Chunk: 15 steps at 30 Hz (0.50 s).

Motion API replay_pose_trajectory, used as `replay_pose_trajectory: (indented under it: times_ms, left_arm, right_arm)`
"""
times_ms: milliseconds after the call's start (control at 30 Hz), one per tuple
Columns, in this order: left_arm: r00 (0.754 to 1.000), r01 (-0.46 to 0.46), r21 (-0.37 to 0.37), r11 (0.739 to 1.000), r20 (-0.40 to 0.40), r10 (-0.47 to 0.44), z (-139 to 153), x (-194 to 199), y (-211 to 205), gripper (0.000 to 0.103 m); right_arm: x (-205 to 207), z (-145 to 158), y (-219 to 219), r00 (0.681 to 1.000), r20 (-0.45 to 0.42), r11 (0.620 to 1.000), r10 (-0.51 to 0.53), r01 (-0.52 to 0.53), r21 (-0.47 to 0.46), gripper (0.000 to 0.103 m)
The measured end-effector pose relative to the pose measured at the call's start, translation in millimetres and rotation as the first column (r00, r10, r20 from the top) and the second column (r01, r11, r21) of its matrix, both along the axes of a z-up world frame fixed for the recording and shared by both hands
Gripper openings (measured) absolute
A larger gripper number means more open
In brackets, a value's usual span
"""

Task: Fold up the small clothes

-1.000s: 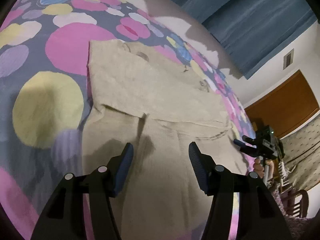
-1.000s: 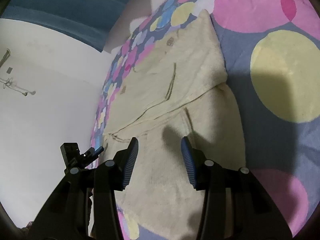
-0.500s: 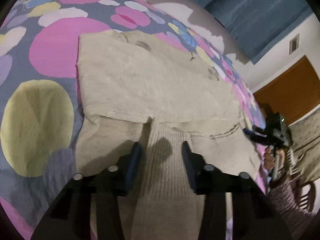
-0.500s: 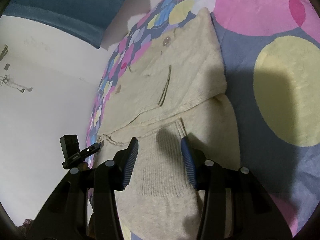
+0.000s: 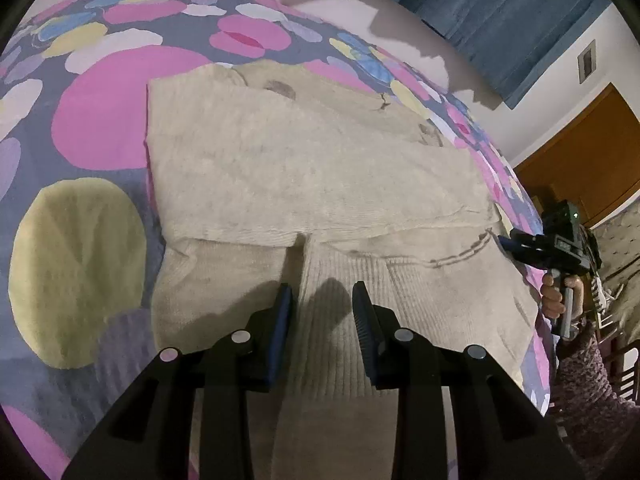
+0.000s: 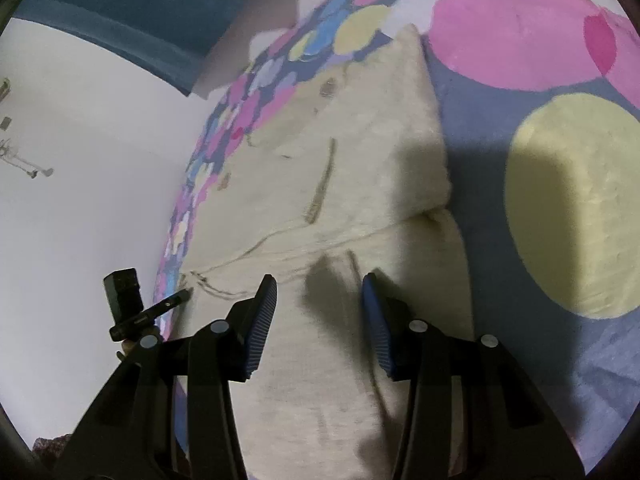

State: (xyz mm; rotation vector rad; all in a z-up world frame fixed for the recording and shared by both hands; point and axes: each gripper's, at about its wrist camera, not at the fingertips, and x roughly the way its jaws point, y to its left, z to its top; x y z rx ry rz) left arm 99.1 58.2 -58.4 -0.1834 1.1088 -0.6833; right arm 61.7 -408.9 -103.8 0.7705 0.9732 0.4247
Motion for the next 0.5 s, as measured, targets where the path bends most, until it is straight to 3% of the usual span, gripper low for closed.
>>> replay_pose_trajectory:
  times_ms: [267,400,433,500]
  left_arm:
    - [0.999,0.018,0.023,1.0,0.026,-0.018,2,-2,-8,0.032]
    - [0.999,0.022,0.044,0.999,0.043,-0.024,2,-4,-14,0.031]
    - [0.998,0.022,0.056,0.998,0.055,-0.025,2,-5,-16,0.019]
    - [0.997,0.016,0.085,0.996,0.078,-0.023,4,-8,-19,0.006]
  right_arm:
    - [-5,3,5,0.999,-0.002,0.999,0.041,-0.041,-0.016,0.042]
    - [-5,7,19,0.998,-0.002,0.986,0.058,-0.057,-0.156,0.015]
    - [-5,8,22,0.998,0.0,0.981,0.059,-0.058,-0.183,0.009]
    - [-8,13,27,0.998,0.015,0.971,0.062,-0.057,-0.231,0.005]
